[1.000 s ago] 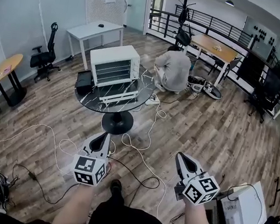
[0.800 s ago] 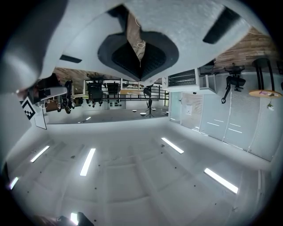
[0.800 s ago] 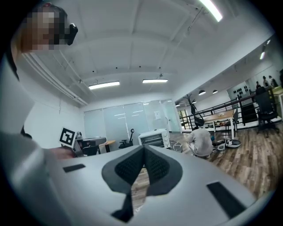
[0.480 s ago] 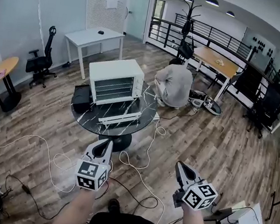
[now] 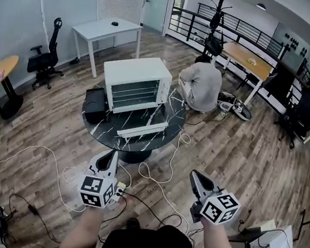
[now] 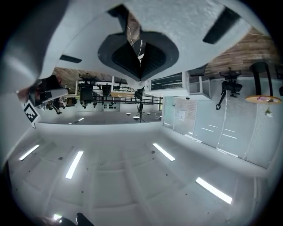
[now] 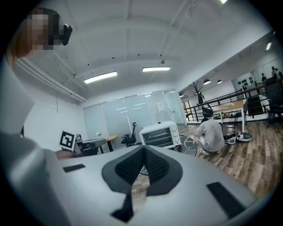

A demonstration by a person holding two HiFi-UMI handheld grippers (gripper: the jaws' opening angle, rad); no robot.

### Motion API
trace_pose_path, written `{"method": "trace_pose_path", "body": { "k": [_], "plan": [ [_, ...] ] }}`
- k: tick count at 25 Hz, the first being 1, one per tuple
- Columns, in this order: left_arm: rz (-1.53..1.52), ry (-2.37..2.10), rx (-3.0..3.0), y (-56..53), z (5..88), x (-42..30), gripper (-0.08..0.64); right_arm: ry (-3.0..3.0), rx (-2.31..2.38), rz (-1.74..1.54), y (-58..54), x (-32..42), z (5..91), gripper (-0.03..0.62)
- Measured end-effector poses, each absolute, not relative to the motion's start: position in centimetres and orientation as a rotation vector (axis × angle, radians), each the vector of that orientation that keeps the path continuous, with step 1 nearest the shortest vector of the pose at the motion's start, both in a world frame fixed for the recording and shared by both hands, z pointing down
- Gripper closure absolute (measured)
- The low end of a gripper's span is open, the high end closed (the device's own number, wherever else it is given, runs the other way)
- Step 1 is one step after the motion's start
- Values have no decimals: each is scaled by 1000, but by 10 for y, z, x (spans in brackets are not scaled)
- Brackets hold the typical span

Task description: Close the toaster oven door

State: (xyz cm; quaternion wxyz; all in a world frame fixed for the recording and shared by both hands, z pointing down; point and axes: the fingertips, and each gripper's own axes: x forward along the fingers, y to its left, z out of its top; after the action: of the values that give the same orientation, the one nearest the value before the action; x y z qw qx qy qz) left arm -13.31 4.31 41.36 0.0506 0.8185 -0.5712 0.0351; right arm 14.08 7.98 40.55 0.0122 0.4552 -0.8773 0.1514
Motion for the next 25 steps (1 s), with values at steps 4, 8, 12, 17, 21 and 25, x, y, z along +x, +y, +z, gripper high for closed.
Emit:
{"method": "trace_pose_path", "body": {
  "k": [4, 8, 12, 17, 21, 25],
  "plan": [
    [103, -1724, 2449, 32, 430, -140, 551, -2710, 1395, 494, 73, 135, 415, 586],
    [153, -1685, 2448, 15, 444, -126, 551, -2693, 1412, 550, 52, 147, 428, 586],
    [196, -1696, 2438, -13, 447, -112, 551, -2722, 1373, 579, 18, 156, 434, 586],
    [219, -1759, 2406, -68, 444, -87, 551, -2760, 1291, 607, -46, 181, 444, 586],
    [244, -1773, 2384, -122, 448, -47, 551, -2784, 1229, 589, -109, 214, 443, 586],
    [256, -1789, 2382, -169, 447, -7, 551, -2787, 1170, 609, -163, 244, 452, 586]
  ]
}}
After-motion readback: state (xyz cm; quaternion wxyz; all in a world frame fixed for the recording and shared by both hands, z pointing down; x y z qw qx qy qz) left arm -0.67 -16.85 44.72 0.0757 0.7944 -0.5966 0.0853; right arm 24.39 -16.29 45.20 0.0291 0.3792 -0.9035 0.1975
